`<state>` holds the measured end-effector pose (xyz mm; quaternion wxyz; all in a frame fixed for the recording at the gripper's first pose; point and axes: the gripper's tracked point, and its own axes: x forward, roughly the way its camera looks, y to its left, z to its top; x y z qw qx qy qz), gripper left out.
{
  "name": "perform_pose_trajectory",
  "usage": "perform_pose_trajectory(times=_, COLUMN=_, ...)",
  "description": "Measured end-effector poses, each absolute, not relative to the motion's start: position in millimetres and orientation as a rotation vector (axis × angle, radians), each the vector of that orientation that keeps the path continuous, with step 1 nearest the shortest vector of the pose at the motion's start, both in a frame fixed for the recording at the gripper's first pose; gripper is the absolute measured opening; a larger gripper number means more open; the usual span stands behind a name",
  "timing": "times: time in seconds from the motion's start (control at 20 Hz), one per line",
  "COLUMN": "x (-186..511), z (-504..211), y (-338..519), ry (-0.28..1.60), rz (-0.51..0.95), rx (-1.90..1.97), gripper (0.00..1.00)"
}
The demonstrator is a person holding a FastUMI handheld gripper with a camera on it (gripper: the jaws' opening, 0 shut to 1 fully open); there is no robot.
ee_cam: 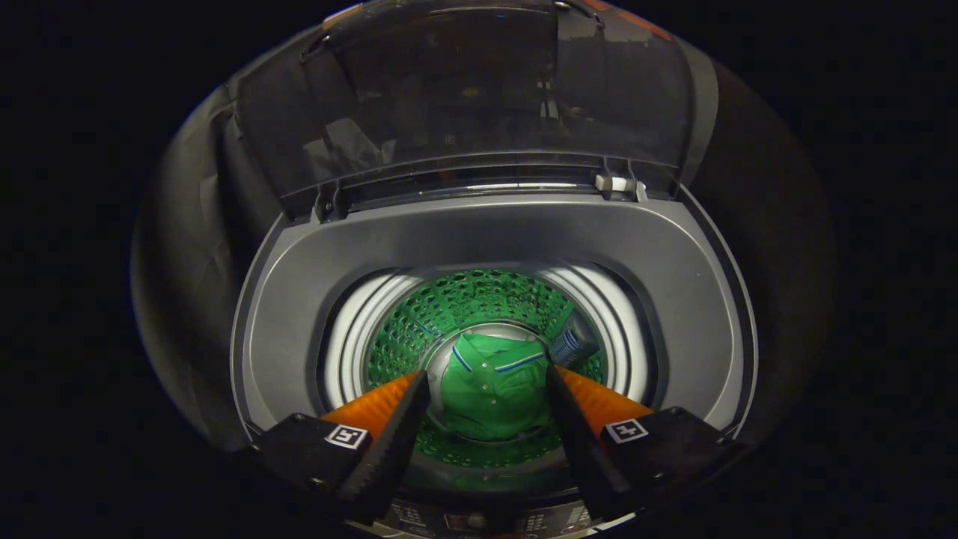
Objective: Put the clothes into the washing machine and then close the washing machine lid.
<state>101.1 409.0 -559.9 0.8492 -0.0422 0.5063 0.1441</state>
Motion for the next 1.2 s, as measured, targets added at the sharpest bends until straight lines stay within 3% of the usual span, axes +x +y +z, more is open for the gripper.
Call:
perform_pose_trajectory(times=0.5, x=110.5, z=-505.8, y=417.9, ry=0.905, rz=0.325, rx=-0.072, gripper=0.99)
perform_pose_trajectory(times=0.95, x=138.3, z=-305.4, y=421.1, ry=0.501, rz=0.372, rx=-0.027, gripper=0.99)
perform_pose_trajectory(times=1.2, x=190.4, z=-195.3, y=408.2, ry=0.352, rz=0.378, rx=-0.014, gripper=0.99)
